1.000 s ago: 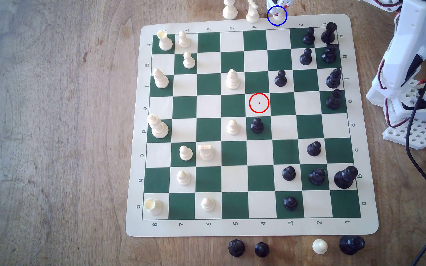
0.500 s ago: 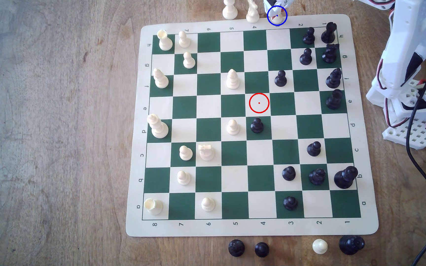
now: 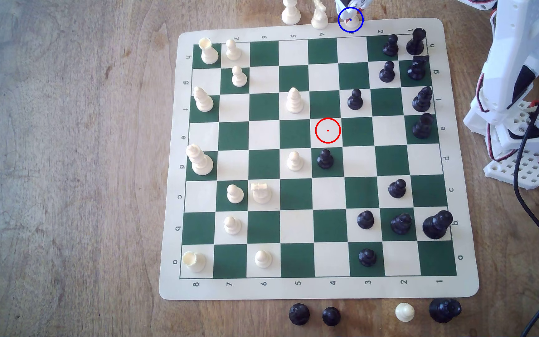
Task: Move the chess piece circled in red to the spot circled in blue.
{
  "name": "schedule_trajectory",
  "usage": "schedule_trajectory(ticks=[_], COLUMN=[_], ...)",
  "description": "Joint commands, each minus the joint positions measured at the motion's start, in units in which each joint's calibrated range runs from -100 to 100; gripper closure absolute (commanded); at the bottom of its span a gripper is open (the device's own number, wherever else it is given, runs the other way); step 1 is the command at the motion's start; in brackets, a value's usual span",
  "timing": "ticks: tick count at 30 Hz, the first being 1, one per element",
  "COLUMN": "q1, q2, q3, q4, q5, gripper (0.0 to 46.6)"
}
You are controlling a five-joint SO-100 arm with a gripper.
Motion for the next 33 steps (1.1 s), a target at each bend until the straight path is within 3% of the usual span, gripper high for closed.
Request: schedule_trajectory(ticks=[1, 25, 27, 28, 33], q1=[-0.17, -0.72, -0.64, -0.57, -0.49], q2=[-1.00, -1.17, -1.34, -1.34, -1.42], q3=[-5.00, -5.19, -5.19, -5.19, -5.19], q4=[-0.51, -0.92, -1.00, -1.08, -0.84], q5=[0.29, 0.05, 0.05, 0.00, 0.15], gripper=[46.3, 45.9, 42.8, 37.3, 34.4])
